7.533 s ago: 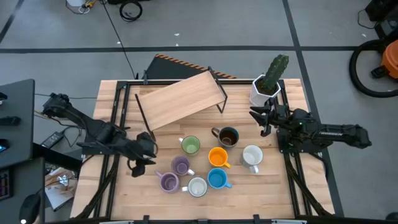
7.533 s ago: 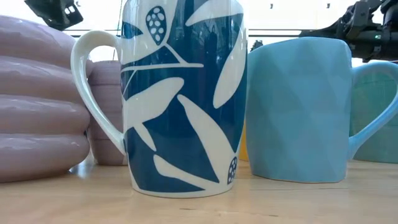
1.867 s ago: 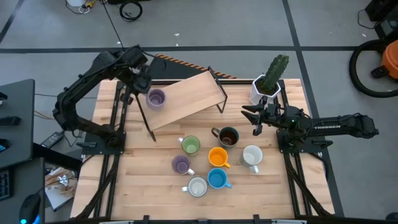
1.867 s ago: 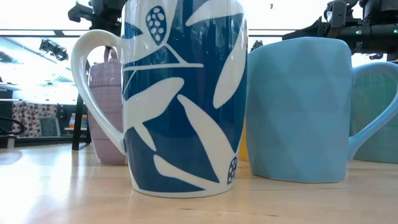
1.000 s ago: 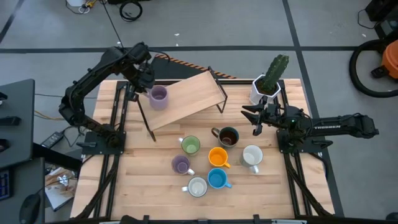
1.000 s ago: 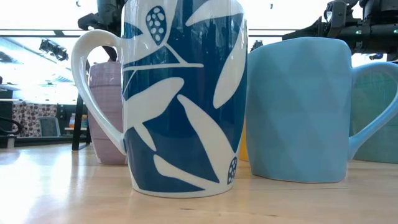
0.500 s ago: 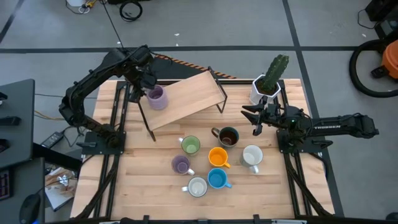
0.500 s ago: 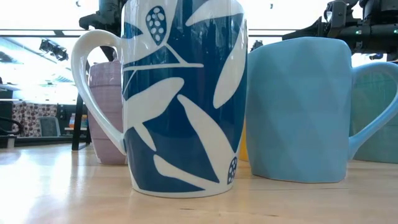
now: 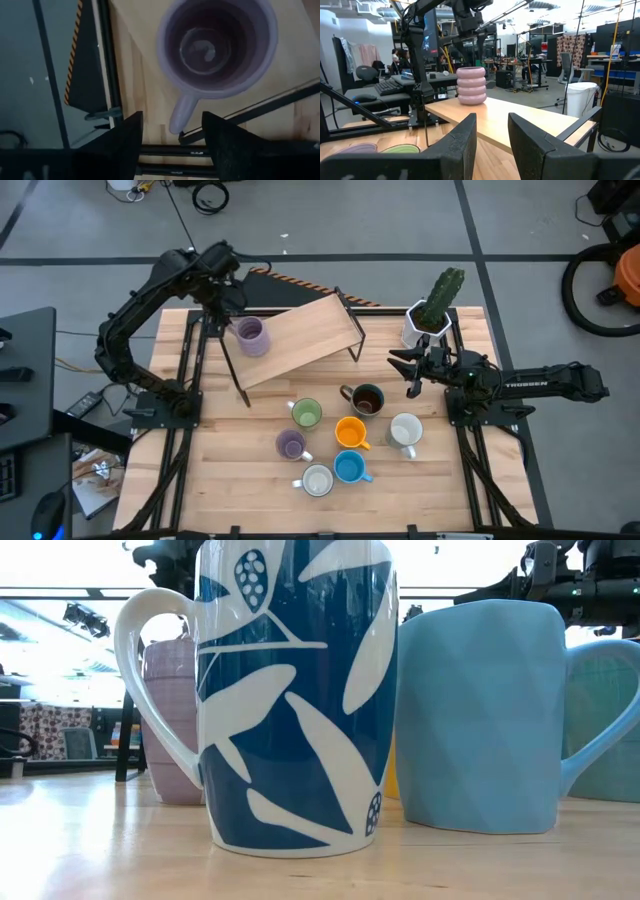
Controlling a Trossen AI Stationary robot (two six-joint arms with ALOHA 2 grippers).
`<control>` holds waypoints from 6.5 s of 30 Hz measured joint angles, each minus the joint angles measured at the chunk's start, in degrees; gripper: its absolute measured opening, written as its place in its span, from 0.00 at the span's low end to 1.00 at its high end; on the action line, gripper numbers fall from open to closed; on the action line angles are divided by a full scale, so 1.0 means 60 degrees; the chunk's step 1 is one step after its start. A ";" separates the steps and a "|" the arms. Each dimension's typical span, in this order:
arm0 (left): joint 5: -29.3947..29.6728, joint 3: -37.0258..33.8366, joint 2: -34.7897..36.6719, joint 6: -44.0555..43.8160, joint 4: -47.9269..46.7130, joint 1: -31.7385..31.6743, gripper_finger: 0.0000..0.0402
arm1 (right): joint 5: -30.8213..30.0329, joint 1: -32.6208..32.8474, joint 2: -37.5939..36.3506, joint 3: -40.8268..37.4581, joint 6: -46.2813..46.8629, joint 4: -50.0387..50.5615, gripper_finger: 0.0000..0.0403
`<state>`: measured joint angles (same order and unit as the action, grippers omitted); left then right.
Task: Place coffee mugs
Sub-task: Put the bottom purple mug on the shelf, then adjust the blue-green mug on the table
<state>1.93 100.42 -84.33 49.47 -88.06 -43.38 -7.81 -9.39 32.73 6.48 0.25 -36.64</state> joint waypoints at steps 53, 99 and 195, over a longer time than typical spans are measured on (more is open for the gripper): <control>0.1904 0.0010 -0.1902 -1.1483 0.0470 0.3712 0.36 | -0.0011 0.0000 0.0543 0.0000 -0.0004 -0.0474 0.29; -0.1191 -0.0863 -0.0011 -0.5227 -0.0335 0.1453 0.11 | 0.0069 0.0000 0.0794 0.0000 0.0109 -0.0773 0.29; 0.0417 0.0992 0.1118 -0.5757 0.1069 0.2919 0.51 | 0.0076 0.0004 0.0794 0.0000 0.0170 -0.0798 0.29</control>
<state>4.43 106.38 -77.62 14.92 -81.64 -25.86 -7.35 -9.37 37.50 6.48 1.27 -41.43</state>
